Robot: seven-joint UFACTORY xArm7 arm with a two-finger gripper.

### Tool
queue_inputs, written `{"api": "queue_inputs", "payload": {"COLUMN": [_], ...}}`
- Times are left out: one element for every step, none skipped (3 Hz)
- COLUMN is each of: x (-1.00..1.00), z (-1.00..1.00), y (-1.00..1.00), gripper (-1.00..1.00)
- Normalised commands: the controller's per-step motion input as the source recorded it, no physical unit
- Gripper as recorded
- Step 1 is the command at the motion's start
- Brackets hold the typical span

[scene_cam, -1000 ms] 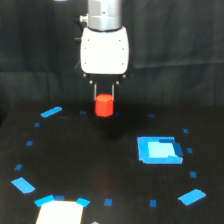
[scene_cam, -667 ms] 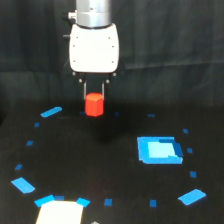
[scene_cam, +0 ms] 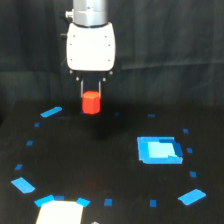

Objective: Pick up the red object from the table

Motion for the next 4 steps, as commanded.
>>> {"api": "queue_inputs", "payload": {"x": [0.17,0.59,0.2,0.14], "z": [1.0,1.0,-0.81,-1.0], "y": [0.97,1.0,-0.81,-0.47], "gripper": [-1.0,-0.99,-0.12,0.0]}}
